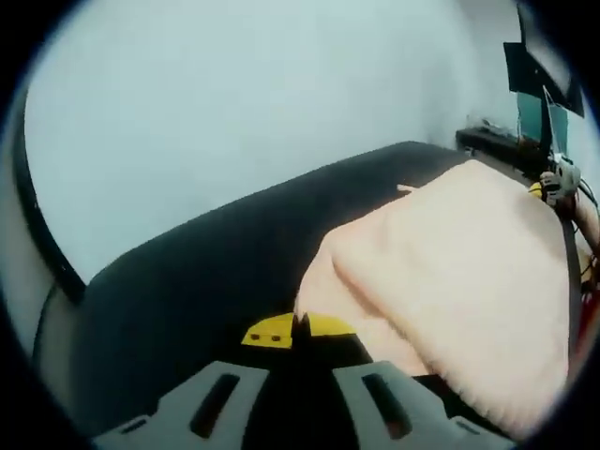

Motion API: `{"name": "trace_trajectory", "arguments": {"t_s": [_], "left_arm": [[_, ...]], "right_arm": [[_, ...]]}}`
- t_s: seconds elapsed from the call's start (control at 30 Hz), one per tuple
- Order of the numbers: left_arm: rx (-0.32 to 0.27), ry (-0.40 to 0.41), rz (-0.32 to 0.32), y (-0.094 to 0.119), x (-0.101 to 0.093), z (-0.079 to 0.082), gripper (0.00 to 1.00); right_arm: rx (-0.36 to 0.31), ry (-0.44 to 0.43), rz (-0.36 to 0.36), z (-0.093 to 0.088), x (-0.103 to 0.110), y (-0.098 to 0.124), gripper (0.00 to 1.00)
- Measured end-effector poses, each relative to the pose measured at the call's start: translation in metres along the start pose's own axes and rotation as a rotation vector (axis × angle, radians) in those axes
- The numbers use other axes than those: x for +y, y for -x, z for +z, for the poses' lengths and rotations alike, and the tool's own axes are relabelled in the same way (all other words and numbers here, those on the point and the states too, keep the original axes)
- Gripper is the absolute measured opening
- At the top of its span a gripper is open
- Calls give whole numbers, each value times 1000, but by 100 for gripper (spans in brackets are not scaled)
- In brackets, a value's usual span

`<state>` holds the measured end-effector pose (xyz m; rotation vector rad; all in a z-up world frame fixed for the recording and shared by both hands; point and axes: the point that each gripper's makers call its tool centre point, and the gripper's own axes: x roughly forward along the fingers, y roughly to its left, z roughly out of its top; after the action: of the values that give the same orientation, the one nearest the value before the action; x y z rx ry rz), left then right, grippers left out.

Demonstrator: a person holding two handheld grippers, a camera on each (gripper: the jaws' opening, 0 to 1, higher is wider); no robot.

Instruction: Fold the towel on the table until its edges align and the towel forms a compact rectangular stack.

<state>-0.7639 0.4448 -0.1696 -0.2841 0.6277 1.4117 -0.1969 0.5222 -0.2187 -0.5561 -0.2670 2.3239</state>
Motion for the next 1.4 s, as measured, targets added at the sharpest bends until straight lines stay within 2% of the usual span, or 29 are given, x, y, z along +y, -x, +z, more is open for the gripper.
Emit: {"name": "trace_trajectory", "arguments": {"t_s": [0.1, 0.2, 0.3, 0.37, 0.5, 0.6, 0.73, 0.8, 0.87, 0.9, 0.97, 1.0, 1.03, 1.07, 1.1, 1.13, 1.17, 1.2, 1.27, 1.33, 1.4], "left_arm": [[26, 3, -9, -6, 6, 7, 6], [97, -34, -21, -6, 8, 0, 6], [188, -105, 17, -7, 23, -6, 6], [227, -127, 38, -6, 32, -9, 6], [235, -115, 59, -9, 54, -4, 6], [233, -103, 80, -10, 61, -3, 6], [195, -80, 116, -14, 65, 2, 8], [169, -80, 134, -13, 64, 5, 20], [159, -63, 127, -9, 63, 0, 44], [153, -38, 127, -4, 63, -4, 48], [103, 43, 113, 20, 50, -19, 49], [74, 122, 91, 24, 47, -21, 49], [36, 234, 63, 26, 46, -22, 48], [-4, 388, 22, 32, 41, -26, 46], [-20, 513, -43, 35, 34, -32, 43], [-33, 588, -91, 41, 17, -38, 38], [-35, 644, -84, 43, 9, -47, 30], [-25, 636, -100, 45, -5, -57, 27], [-20, 646, -101, 46, -17, -68, 27], [-34, 667, -122, 47, -26, -71, 27], [-43, 702, -119, 46, -26, -73, 27]], "right_arm": [[-12, -20, 4, 0, -1, 1, 0], [-16, -17, 2, 0, -1, 0, 0], [-19, -10, 1, 0, -1, 1, 0], [-22, -11, 3, 0, -1, 1, 0], [-24, -11, 6, 0, 0, 1, 0], [-26, -8, 7, 0, 0, 1, 0], [-28, -5, 10, 1, 0, 1, 0], [-29, -5, 11, 1, 0, 1, 0], [-30, -1, 12, 1, 1, 1, 0], [-31, 2, 11, 1, 1, 1, 0], [-32, 9, 11, 1, 1, 1, 0], [-32, 12, 10, 1, 1, 1, 0], [-32, 13, 10, 1, 1, 1, 0], [-31, 16, 10, 1, 2, 1, 0], [-32, 19, 11, 2, 2, 0, 0], [-32, 22, 11, 2, 2, 0, 0], [-33, 25, 13, 2, 2, 0, 0], [-33, 27, 13, 2, 3, 0, 0], [-33, 30, 14, 3, 3, 0, 0], [-34, 34, 12, 3, 3, 1, 0], [-35, 43, 9, 3, 3, 1, 0]]}}
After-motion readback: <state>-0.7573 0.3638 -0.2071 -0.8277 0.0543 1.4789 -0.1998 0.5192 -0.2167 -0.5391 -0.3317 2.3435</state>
